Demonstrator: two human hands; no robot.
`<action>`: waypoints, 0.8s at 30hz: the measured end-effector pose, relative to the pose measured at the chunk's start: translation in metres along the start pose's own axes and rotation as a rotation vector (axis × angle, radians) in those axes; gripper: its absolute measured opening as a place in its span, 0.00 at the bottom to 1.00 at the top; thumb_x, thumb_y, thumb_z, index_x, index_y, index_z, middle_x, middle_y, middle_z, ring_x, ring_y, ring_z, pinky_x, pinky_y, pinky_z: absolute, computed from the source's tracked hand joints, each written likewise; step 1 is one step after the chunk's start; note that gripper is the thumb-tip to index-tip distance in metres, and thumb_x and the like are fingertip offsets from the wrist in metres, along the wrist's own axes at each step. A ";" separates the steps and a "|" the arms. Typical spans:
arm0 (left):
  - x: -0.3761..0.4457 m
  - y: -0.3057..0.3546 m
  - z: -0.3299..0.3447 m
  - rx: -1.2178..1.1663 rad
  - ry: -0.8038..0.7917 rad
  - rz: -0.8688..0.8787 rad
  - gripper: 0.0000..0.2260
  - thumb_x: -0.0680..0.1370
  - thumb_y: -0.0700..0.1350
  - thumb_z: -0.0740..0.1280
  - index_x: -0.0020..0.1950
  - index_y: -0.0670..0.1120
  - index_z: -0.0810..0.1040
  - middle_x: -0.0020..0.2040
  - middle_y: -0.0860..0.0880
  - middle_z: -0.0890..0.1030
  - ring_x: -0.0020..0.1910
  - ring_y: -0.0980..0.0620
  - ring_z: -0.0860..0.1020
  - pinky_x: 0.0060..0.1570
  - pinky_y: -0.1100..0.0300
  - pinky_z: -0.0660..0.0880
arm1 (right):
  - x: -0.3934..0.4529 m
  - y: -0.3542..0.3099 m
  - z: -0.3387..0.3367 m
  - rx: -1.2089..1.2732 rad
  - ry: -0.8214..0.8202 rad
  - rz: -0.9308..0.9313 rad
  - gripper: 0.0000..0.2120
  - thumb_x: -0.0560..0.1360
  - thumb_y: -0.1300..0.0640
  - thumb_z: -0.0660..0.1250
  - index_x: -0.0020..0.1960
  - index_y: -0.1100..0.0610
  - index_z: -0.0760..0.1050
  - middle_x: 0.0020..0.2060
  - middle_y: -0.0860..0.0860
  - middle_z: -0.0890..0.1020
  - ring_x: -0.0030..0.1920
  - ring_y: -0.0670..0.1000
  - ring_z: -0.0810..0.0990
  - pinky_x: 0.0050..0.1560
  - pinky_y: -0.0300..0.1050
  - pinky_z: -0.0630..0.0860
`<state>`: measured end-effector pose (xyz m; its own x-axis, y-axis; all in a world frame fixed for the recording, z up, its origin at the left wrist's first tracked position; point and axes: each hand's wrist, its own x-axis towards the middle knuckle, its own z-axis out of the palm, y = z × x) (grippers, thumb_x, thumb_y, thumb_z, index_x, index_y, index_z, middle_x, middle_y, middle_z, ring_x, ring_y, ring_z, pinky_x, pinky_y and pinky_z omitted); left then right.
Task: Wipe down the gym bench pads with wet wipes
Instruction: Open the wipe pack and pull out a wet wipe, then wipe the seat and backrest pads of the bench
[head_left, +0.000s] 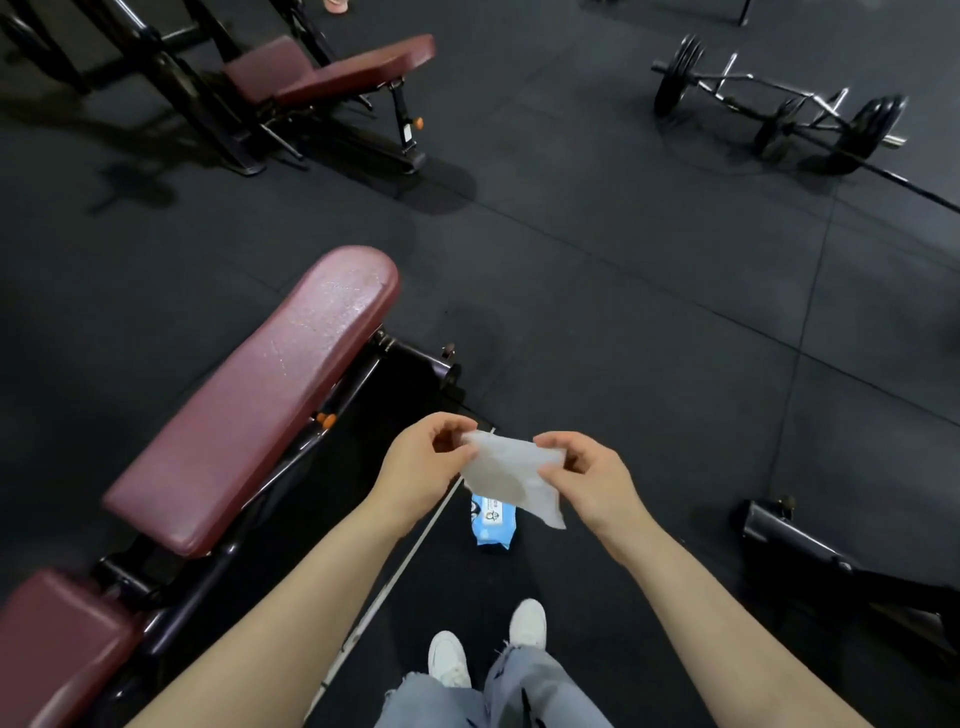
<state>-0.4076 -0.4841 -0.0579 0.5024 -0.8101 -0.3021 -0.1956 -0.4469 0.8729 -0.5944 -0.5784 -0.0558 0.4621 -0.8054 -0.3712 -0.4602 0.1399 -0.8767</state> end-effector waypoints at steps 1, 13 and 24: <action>0.002 0.001 0.000 0.071 0.009 0.019 0.13 0.76 0.43 0.72 0.60 0.52 0.79 0.51 0.57 0.80 0.51 0.59 0.78 0.53 0.65 0.76 | 0.004 0.000 -0.001 -0.095 -0.009 -0.023 0.15 0.73 0.65 0.66 0.54 0.48 0.79 0.49 0.45 0.81 0.48 0.48 0.80 0.45 0.36 0.76; 0.055 0.017 0.000 0.511 0.052 0.183 0.06 0.80 0.48 0.68 0.54 0.50 0.81 0.57 0.57 0.73 0.57 0.59 0.71 0.56 0.66 0.68 | 0.082 -0.031 -0.041 -0.384 -0.227 -0.182 0.05 0.74 0.56 0.71 0.40 0.53 0.78 0.51 0.39 0.77 0.53 0.41 0.75 0.46 0.32 0.70; 0.095 0.019 0.000 0.384 0.245 -0.109 0.10 0.82 0.52 0.61 0.45 0.51 0.78 0.38 0.54 0.78 0.36 0.58 0.75 0.32 0.66 0.63 | 0.143 -0.053 0.015 -0.327 -0.123 -0.017 0.07 0.78 0.55 0.60 0.47 0.58 0.72 0.40 0.49 0.76 0.36 0.46 0.72 0.34 0.39 0.68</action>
<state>-0.3631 -0.5697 -0.0698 0.7123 -0.6579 -0.2443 -0.4053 -0.6698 0.6222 -0.4924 -0.6923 -0.0671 0.5508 -0.7275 -0.4090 -0.6611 -0.0811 -0.7459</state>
